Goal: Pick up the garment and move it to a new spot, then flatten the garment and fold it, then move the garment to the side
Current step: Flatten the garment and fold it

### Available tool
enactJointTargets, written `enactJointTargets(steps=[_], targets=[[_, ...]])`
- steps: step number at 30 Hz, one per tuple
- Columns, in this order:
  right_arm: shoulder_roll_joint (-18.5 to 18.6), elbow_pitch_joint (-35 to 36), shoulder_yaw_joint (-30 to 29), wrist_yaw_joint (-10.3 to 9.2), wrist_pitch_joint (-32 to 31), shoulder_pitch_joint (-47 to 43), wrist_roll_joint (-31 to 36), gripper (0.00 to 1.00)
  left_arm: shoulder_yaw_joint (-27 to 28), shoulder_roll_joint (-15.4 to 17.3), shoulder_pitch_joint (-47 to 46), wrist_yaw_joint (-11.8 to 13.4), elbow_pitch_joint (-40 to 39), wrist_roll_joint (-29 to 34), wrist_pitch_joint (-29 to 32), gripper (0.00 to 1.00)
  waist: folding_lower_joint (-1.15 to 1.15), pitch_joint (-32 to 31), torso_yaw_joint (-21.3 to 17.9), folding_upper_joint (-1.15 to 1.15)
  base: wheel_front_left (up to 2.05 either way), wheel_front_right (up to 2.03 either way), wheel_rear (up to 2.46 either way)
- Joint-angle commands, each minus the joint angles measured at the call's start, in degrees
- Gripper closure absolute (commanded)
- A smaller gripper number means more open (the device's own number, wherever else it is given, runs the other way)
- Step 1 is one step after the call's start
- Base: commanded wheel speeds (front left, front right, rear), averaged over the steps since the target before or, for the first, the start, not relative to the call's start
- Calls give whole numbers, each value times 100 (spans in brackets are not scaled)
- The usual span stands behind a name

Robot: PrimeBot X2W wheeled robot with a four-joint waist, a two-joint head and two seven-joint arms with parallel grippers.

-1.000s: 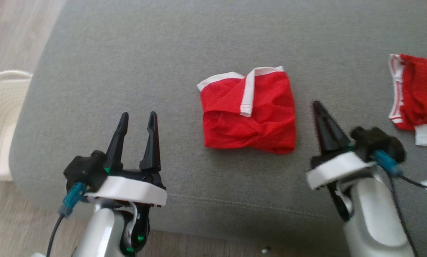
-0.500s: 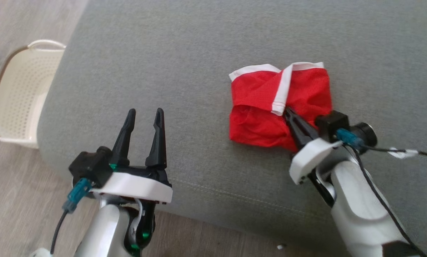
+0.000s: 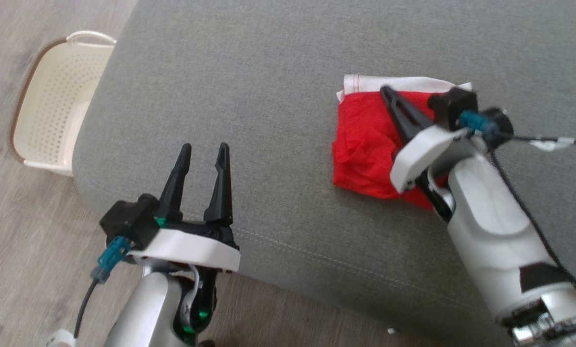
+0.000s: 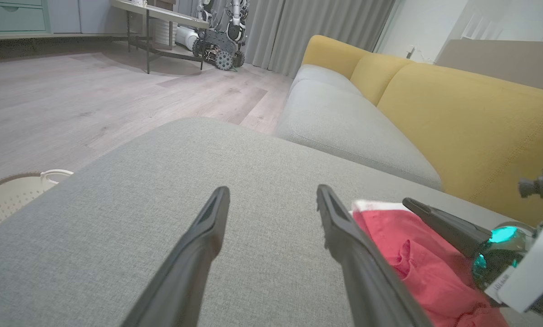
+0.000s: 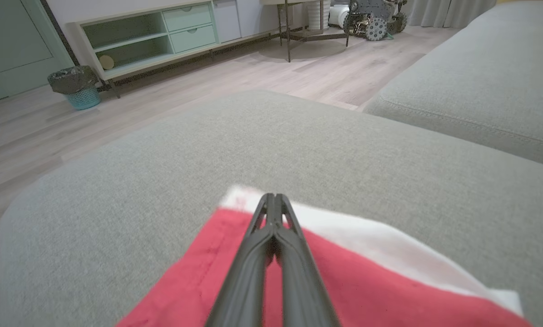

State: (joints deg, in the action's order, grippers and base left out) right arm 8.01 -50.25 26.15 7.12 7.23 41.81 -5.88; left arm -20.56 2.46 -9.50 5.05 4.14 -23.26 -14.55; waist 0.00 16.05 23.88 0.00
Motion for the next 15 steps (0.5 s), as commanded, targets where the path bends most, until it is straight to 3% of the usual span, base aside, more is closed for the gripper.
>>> enactJointTargets(steps=[1,15], targets=[[-148,102,108,36,78,177,-40,100,145,42,-225,26,-201,-55,-45,0,0,31,36,0,0,0,0],[-227,-575,253,36,393,-110,-176,100,222,42,-137,43,-97,-2,-45,0,0,-234,-185,0,0,0,0]])
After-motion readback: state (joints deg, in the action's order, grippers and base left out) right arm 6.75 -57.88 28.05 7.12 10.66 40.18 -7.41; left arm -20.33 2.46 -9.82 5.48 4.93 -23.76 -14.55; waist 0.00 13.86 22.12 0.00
